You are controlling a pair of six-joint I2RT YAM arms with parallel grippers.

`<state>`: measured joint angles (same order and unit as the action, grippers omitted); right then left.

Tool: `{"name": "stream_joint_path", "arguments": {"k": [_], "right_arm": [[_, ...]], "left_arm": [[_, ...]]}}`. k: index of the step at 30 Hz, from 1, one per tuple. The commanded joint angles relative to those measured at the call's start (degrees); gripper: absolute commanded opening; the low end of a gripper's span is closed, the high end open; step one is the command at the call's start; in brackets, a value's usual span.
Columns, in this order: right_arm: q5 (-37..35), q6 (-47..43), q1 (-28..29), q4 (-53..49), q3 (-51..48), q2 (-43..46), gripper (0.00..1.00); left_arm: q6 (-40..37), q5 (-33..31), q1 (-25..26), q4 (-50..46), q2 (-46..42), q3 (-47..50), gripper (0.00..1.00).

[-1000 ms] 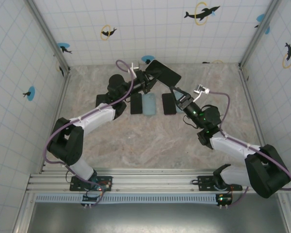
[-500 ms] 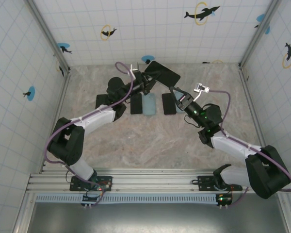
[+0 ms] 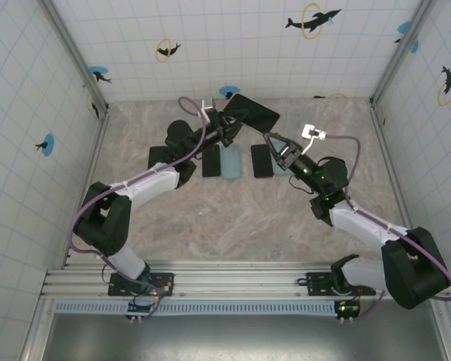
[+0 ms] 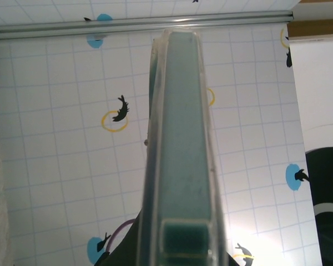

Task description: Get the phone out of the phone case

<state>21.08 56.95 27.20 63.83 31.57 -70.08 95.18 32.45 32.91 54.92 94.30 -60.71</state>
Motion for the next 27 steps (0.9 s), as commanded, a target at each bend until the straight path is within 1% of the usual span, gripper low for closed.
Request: {"name": "stream_joint_path", "arguments": {"k": [1, 6, 12, 14, 15, 21, 27], "right_arm": [[-1.42, -2.35, -2.63, -5.97, 0.25, -1.46, 0.21], [-1.14, 1.32, -3.23, -1.98, -0.10, -2.24, 0.22], [-0.22, 2.10, -3.37, -2.10, 1.57, -3.17, 0.23], [0.45, 2.60, -3.38, 0.44, 1.99, -3.71, 0.25], [2.74, 3.17, -3.37, 2.32, 2.06, -4.04, 0.28], [7.45, 5.73, -3.30, 9.15, 1.97, -4.97, 0.39], [8.23, 6.67, -2.44, 12.99, 2.27, -4.92, 0.42]], "left_arm": [[5.19, 0.50, -0.24, 12.12, -2.41, -2.78, 0.00], [2.37, 1.70, -0.20, 8.63, -2.36, -3.88, 0.00], [1.70, 2.44, -0.21, 7.76, -2.01, -4.60, 0.00], [0.87, 2.61, -0.27, 6.63, -2.15, -4.44, 0.00], [0.48, 2.49, -0.29, 6.43, -2.27, -4.25, 0.00], [-2.69, 2.40, -0.63, 3.42, -1.95, -5.10, 0.00], [-3.77, 2.80, -0.96, 1.94, -0.96, -6.34, 0.00]]}}
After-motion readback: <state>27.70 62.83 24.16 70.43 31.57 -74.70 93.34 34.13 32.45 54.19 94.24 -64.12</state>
